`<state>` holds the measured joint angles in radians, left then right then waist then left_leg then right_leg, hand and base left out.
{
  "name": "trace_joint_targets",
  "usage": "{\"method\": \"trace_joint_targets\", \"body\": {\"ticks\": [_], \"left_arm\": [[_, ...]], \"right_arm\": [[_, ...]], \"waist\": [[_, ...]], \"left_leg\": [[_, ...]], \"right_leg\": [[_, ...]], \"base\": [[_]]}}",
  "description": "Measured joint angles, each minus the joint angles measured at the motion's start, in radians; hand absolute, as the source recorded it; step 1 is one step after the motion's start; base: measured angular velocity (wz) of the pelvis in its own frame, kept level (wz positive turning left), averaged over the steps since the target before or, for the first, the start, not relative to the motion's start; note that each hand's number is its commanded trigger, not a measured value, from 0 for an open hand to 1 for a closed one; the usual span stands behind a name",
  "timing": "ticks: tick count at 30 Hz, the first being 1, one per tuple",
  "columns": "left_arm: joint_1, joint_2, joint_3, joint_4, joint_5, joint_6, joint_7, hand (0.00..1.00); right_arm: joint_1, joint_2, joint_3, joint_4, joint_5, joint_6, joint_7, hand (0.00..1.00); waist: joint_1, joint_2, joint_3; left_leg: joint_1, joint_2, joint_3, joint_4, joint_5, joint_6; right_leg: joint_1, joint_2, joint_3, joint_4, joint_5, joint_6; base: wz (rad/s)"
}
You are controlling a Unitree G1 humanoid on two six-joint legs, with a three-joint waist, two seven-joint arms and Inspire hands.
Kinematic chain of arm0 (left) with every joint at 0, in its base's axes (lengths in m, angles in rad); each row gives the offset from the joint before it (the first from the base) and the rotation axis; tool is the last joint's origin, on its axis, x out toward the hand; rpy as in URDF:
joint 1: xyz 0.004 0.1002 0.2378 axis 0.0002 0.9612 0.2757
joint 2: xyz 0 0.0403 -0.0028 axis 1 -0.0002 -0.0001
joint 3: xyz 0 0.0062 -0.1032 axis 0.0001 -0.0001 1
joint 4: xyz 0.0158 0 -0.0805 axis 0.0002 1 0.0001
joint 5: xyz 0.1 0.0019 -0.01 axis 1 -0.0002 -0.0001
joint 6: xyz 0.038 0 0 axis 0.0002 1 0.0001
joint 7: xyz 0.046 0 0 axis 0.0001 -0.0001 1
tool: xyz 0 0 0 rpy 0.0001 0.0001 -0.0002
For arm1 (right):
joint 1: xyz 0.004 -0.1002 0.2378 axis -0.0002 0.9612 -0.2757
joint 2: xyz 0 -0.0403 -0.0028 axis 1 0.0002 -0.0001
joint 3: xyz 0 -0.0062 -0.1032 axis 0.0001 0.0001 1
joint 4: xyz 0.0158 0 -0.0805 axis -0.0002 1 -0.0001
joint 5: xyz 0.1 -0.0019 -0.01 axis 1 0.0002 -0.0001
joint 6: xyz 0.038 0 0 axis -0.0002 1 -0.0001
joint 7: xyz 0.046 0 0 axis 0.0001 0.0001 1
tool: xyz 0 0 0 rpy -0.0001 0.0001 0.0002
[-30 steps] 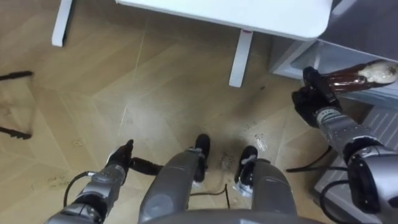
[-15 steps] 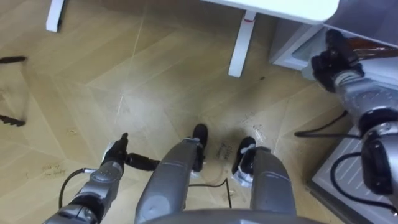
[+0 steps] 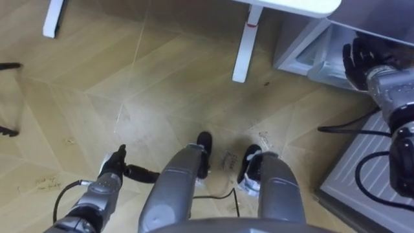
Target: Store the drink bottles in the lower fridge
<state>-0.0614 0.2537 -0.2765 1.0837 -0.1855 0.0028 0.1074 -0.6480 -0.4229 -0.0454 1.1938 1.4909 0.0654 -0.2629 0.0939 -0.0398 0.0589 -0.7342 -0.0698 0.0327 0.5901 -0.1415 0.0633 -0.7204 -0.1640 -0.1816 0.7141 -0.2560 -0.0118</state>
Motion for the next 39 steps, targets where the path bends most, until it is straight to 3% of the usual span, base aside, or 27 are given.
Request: {"method": "trace_joint_targets", "body": {"ticks": [6,8,10,24,29,32,35,39], "left_arm": [[0.056,0.006,0.002,-0.055,0.004,0.021,0.021,0.0],[0.079,0.007,0.002,-0.075,0.004,0.023,0.03,0.0],[0.085,0.008,0.002,-0.079,0.004,0.024,0.036,0.0],[0.079,0.008,0.0,-0.084,0.003,0.034,0.008,0.0],[0.062,0.01,0.002,-0.08,-0.001,0.032,-0.014,0.0],[0.054,0.011,0.008,-0.068,0.0,0.028,-0.036,0.0],[0.057,0.011,0.061,-0.054,0.004,0.014,-0.061,0.0],[0.069,0.016,0.081,-0.042,0.02,0.007,-0.06,0.0]], "right_arm": [[0.0,0.0,-0.064,0.0,0.016,-0.003,-0.042,0.0],[0.0,0.0,-0.064,0.0,0.038,-0.012,-0.05,0.0],[0.001,0.0,-0.064,0.0,0.041,-0.014,-0.051,0.0],[0.044,0.0,-0.062,0.007,0.034,-0.033,-0.019,0.0],[0.099,-0.005,-0.058,0.008,0.033,-0.063,0.032,0.0],[0.136,-0.006,-0.057,0.008,0.035,-0.066,0.069,0.0],[0.186,-0.012,-0.059,0.017,0.006,-0.065,0.125,0.0],[0.257,-0.012,-0.054,0.013,-0.008,-0.069,0.18,0.0]], "waist": [[0.002,0.017,-0.0164],[0.002,0.029,-0.0254],[0.004,0.033,-0.0281],[0.02,0.028,-0.0229],[0.013,0.008,-0.0093],[-0.007,0.009,-0.0094],[-0.028,0.01,-0.0098],[-0.028,0.01,-0.011]], "left_leg": [[-0.025,0.006,-0.005,0.028,-0.009,0.004],[-0.024,0.004,-0.003,0.028,-0.009,0.006],[-0.022,0.004,-0.003,0.029,-0.008,0.007],[0.024,0.007,-0.009,0.012,-0.012,0.001],[0.077,0.005,-0.012,-0.022,-0.012,0.001],[0.101,0.005,-0.027,-0.037,-0.01,0.004],[0.146,0.009,-0.041,-0.063,-0.012,0.0],[0.228,0.009,-0.037,-0.122,-0.012,0.001]], "right_leg": [[-0.008,0.007,-0.008,-0.001,0.007,0.011],[-0.007,0.005,-0.008,-0.001,0.009,0.012],[-0.005,0.005,-0.008,-0.001,0.01,0.01],[0.044,0.008,-0.017,-0.021,-0.001,0.012],[0.09,0.009,-0.015,-0.049,-0.002,0.016],[0.128,0.014,-0.025,-0.078,0.003,0.022],[0.192,0.03,-0.042,-0.138,0.016,0.022],[0.271,0.036,-0.044,-0.2,0.026,0.024]], "base": [[-0.01],[0.0],[0.0],[0.0],[-0.01],[0.08],[0.04],[-0.03]]}}
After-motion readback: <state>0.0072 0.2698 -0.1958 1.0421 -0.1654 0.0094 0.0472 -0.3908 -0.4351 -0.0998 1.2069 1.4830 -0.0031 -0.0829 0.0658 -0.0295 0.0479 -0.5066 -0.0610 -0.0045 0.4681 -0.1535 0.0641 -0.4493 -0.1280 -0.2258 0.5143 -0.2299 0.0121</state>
